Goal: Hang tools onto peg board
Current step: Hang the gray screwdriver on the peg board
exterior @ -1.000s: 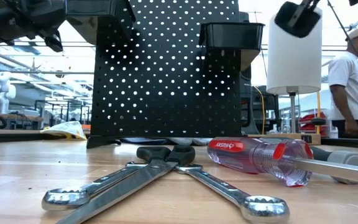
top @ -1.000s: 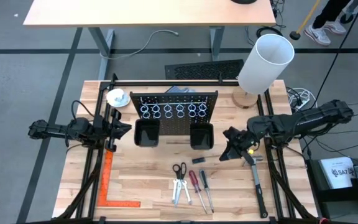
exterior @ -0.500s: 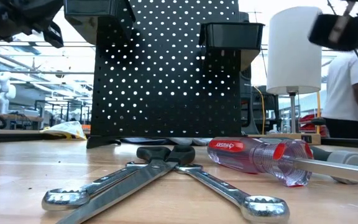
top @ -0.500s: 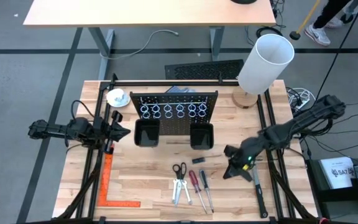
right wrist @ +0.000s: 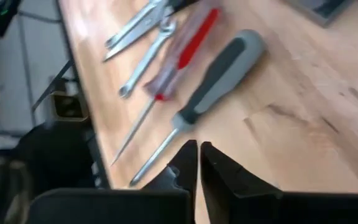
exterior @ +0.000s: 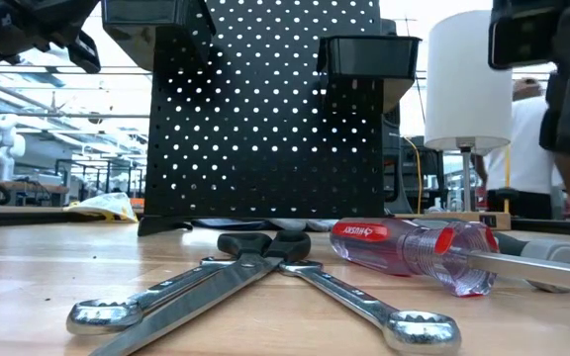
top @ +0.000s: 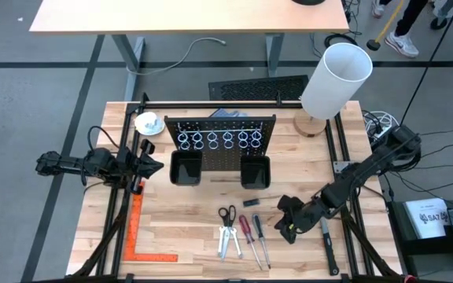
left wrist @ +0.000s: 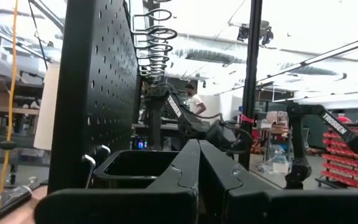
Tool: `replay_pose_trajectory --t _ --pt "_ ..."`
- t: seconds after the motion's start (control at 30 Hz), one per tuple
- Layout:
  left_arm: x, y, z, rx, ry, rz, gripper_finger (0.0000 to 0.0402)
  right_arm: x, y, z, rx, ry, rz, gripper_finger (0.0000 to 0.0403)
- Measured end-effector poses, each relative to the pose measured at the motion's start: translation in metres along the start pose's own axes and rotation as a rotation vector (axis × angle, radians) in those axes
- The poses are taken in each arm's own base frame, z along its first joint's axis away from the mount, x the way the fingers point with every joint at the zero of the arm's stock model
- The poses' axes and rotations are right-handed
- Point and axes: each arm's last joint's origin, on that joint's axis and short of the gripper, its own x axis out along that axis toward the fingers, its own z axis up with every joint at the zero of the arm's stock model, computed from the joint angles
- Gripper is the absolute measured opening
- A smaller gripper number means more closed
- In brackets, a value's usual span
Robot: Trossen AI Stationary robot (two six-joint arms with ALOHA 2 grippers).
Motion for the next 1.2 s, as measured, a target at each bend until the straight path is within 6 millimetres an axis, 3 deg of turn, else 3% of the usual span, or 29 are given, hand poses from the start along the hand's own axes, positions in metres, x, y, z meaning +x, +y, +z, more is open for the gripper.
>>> replay_pose_trajectory --t 0.13,0.37,0.47,0.7,0.93,1.2 --pt "0.0 0.0 0.0 0.0 0.0 0.002 0.0007 0.013 -0.001 -0.003 0.06 -0.005 -0.007 0.0066" --pt "0.0 0.0 0.0 0.0 -0.001 0.005 0.0007 0.031 -0.001 0.0 0.144 -0.151 -0.002 0.0193" --pt "0.0 0.0 0.0 -0.001 0.0 0.004 0.0007 0.033 -0.003 0.002 0.186 -0.213 -0.019 0.0221" --pt "0.0 0.0 0.0 0.0 0.009 0.0 0.0007 0.038 -0.007 0.005 0.197 -0.224 -0.046 0.0231" --pt "0.0 0.0 0.0 -0.001 0.01 -0.005 0.0007 0.057 -0.017 0.002 0.199 -0.166 -0.084 0.0231" --pt "0.0 0.0 -0.001 -0.001 0.013 -0.01 0.0007 0.079 0.003 0.011 0.148 -0.152 -0.103 0.0231"
